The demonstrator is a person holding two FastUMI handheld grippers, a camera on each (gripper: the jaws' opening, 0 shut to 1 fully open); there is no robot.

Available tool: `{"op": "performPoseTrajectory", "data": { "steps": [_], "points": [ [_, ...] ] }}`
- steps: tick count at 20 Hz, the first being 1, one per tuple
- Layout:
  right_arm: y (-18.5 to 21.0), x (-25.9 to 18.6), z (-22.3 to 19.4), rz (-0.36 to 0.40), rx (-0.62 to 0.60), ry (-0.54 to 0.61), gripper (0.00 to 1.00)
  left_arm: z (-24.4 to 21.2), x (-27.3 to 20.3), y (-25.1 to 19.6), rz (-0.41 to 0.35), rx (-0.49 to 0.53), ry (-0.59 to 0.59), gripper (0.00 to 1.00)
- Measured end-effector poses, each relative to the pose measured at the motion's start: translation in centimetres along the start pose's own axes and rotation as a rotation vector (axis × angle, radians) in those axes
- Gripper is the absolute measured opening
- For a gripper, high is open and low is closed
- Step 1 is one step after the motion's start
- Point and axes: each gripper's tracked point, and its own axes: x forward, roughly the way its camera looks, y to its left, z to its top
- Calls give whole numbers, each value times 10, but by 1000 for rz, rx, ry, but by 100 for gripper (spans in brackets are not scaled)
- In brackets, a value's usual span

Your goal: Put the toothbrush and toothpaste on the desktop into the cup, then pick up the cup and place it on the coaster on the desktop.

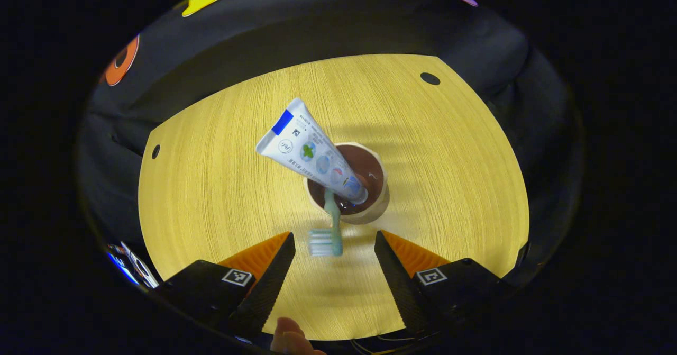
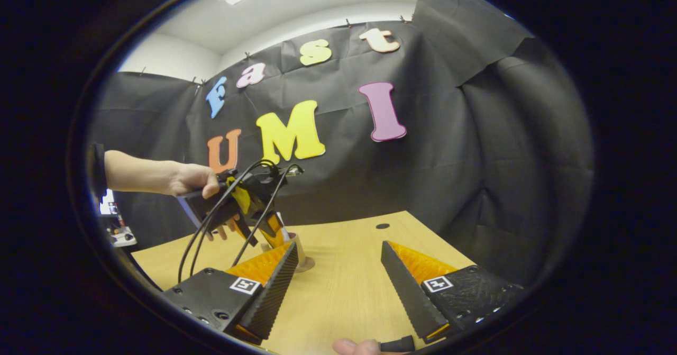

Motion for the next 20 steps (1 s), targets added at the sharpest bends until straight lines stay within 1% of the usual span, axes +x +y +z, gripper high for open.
{"op": "performPoseTrajectory", "data": {
  "steps": [1,4,5,6,7,8,9,10,11,12,13,14,16,18,20],
  "points": [
    [3,0,0,0,1,0,96,-2,-6,4,-5,-8,-9,96],
    [18,-2,3,7,-12,-9,95,-12,-34,10,-53,-48,-52,96],
    [21,1,3,-8,-28,-15,96,-15,-48,17,-61,-58,-83,96],
    [20,6,5,-47,-58,-23,96,-16,-64,26,-52,-66,-133,96],
    [16,9,8,-95,-90,-36,100,-15,-80,34,-46,-63,-196,96],
    [22,11,11,-105,-104,-46,96,-15,-97,41,-40,-62,-272,96],
    [30,11,11,-97,-99,-52,95,-16,-112,47,-44,-73,-356,97],
    [42,13,13,-80,-83,-59,95,-20,-126,47,-68,-94,-431,96],
    [51,17,16,-69,-71,-70,92,-26,-139,46,-104,-130,-505,96],
    [57,21,20,-64,-67,-87,95,-36,-151,46,-127,-169,-581,97],
    [61,23,24,-62,-64,-108,95,-43,-161,48,-139,-192,-662,96],
    [65,25,28,-63,-60,-132,96,-49,-170,55,-127,-211,-761,97],
    [77,35,32,-63,-49,-159,95,-65,-178,77,-40,-238,-919,96],
    [90,38,25,-38,-45,-154,96,-82,-181,94,37,-254,-1004,96],
    [98,39,19,-21,-67,-161,95,-105,-171,122,163,-245,-1059,97]
  ]
}}
